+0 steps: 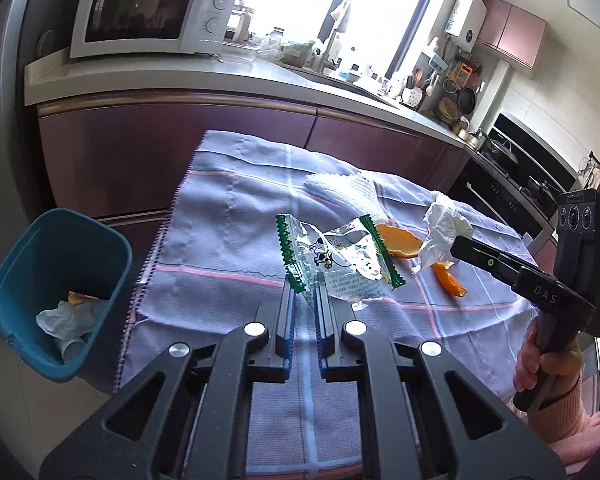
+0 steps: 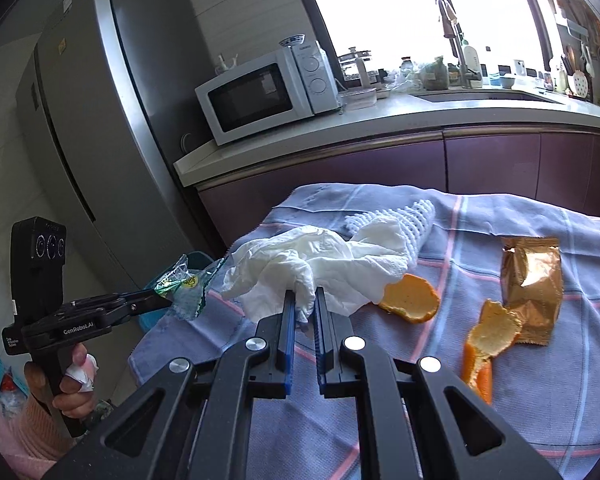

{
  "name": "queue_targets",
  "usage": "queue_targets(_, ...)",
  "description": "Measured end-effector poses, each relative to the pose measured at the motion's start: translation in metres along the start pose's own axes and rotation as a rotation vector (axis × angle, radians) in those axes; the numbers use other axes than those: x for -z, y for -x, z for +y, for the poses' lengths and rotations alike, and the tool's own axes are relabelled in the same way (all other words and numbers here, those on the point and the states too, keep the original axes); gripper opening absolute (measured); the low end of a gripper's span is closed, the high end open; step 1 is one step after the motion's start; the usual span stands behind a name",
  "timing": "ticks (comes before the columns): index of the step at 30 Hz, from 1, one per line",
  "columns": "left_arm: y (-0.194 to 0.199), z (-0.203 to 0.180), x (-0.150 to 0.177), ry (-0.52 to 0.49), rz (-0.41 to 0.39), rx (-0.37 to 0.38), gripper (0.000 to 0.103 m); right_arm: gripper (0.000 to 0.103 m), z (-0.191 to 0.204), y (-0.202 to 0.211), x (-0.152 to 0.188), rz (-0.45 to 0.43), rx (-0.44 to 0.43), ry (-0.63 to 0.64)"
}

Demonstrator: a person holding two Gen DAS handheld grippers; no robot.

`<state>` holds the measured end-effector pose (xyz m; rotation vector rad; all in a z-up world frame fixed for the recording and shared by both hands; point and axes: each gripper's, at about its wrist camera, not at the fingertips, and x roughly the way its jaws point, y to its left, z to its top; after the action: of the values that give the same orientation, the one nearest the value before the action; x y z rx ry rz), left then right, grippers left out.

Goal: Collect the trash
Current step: 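Carry the wrapper and tissue to the teal bin and open both tools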

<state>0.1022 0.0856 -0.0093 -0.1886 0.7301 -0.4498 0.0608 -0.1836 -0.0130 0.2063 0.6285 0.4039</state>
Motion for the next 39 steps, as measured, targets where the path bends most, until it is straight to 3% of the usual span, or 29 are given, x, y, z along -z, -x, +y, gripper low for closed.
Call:
queue_targets(22, 0.078, 0.126, 0.009, 0.176, -0.107, -0.261, 0.009, 0.008, 0.126, -0.093, -0.027, 0.13, -0.217, 0.253)
queue_targets(39, 0.072, 0.196, 0.02, 0.276, -0.078, -0.383, 0.009, 0.007, 0.195, -0.174, -0.021, 0.269, -0.286, 0.375)
